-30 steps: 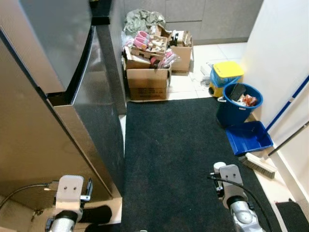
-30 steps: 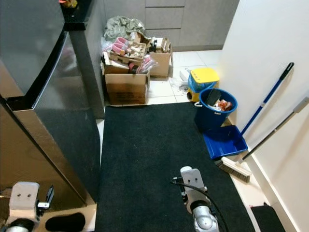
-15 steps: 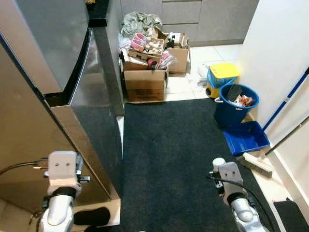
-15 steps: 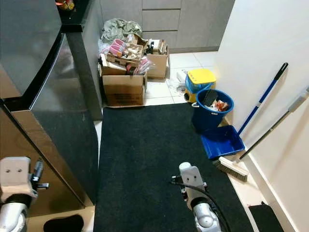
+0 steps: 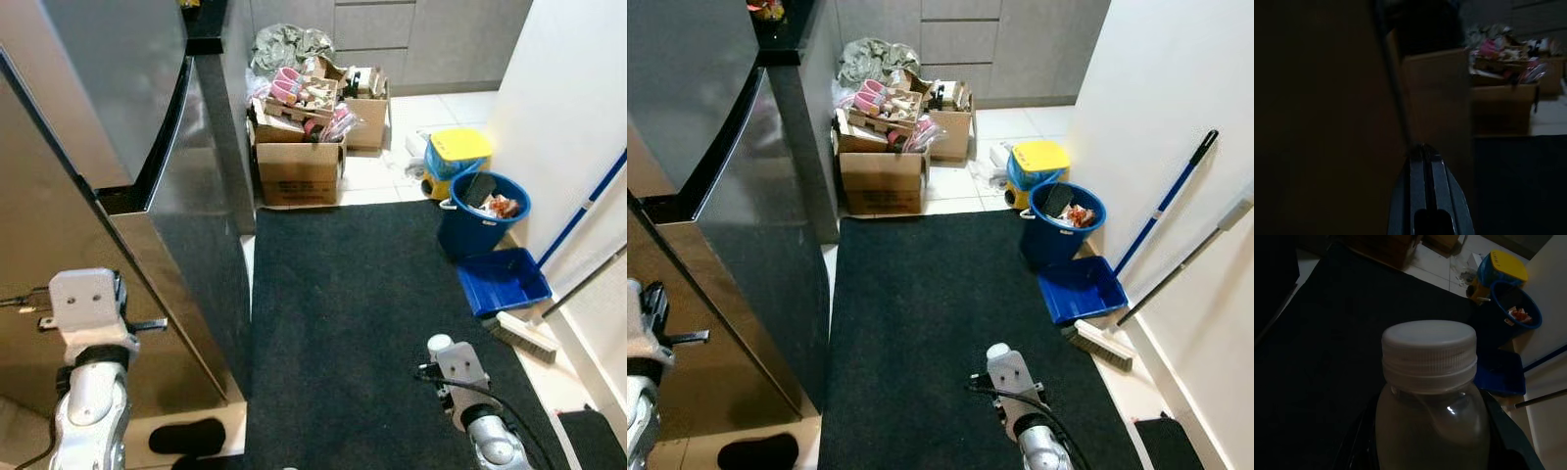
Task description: Restocking fridge
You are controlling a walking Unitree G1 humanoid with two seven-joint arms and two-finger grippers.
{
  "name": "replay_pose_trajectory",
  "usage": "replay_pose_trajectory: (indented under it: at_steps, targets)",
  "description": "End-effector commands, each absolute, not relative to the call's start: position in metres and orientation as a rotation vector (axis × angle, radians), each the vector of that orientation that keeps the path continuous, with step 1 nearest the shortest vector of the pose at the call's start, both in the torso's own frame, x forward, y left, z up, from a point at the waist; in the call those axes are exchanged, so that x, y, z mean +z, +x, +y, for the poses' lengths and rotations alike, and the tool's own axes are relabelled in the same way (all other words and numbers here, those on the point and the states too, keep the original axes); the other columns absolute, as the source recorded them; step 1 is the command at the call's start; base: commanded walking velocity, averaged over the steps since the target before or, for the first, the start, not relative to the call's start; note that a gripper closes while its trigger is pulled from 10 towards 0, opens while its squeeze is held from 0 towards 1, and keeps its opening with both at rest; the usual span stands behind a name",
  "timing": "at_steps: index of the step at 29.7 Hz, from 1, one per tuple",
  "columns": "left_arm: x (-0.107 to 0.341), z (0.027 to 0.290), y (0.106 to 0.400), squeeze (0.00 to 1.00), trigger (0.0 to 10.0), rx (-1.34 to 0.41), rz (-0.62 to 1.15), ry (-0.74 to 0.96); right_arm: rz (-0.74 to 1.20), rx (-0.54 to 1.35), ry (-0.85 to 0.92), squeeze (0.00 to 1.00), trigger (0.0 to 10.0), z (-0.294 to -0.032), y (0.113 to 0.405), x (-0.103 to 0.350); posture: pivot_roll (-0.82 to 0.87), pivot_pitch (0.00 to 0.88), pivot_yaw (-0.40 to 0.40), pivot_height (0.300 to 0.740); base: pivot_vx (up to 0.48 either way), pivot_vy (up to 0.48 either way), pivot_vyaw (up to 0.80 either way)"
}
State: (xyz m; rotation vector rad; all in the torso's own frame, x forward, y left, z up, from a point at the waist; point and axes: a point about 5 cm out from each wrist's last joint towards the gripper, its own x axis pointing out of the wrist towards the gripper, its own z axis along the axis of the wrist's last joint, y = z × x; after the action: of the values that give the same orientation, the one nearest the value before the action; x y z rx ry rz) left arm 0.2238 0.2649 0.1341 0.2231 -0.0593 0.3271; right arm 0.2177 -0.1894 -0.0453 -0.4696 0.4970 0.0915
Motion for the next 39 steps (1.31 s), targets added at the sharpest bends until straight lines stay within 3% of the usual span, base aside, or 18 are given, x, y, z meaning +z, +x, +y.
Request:
replay_pose_trajectory:
  at_steps: [1,5,9,13,23,32,34,39]
  targets:
    - [0.138,0.259,0.227,0.00,10.0,0.328,-0.072,0.217,0.483,0.101,-0.493,0.00,10.0,-0.189,0.218,-0.045,0.04,0.027,-0.005,0.740,0.000,0.000,0.00]
    - [0.153,0.254,0.235,0.00,10.0,0.301,-0.131,0.215,0.482,0.121,-0.507,0.00,10.0,-0.186,0.216,-0.046,0.04,0.023,-0.017,0.740,0.000,0.000,0.00]
    - [0.166,0.227,0.241,0.00,10.0,0.051,-0.156,0.162,0.489,0.133,-0.524,0.00,10.0,-0.189,0.214,-0.047,0.05,0.015,-0.017,0.740,0.000,0.000,0.00]
    - [0.168,0.218,0.242,0.00,10.0,-0.012,-0.160,0.133,0.490,0.128,-0.527,0.00,10.0,-0.190,0.215,-0.047,0.04,0.007,-0.014,0.740,0.000,0.000,0.00]
    - [0.185,0.221,0.262,0.00,10.0,0.082,-0.227,0.072,0.475,0.134,-0.525,0.00,10.0,-0.183,0.218,-0.045,0.03,0.000,-0.016,0.740,0.000,0.000,0.00]
    - [0.167,0.229,0.264,0.00,10.0,0.106,-0.169,0.106,0.476,0.126,-0.532,0.00,10.0,-0.188,0.219,-0.045,0.02,0.000,-0.015,0.740,0.000,0.000,0.00]
    - [0.168,0.241,0.270,0.00,10.0,0.212,-0.181,0.134,0.477,0.125,-0.532,0.00,10.0,-0.187,0.219,-0.045,0.03,0.000,-0.016,0.740,0.000,0.000,0.00]
    - [0.169,0.254,0.275,0.00,10.0,0.275,-0.186,0.139,0.475,0.127,-0.530,0.00,10.0,-0.186,0.220,-0.045,0.02,0.000,-0.014,0.740,0.000,0.000,0.00]
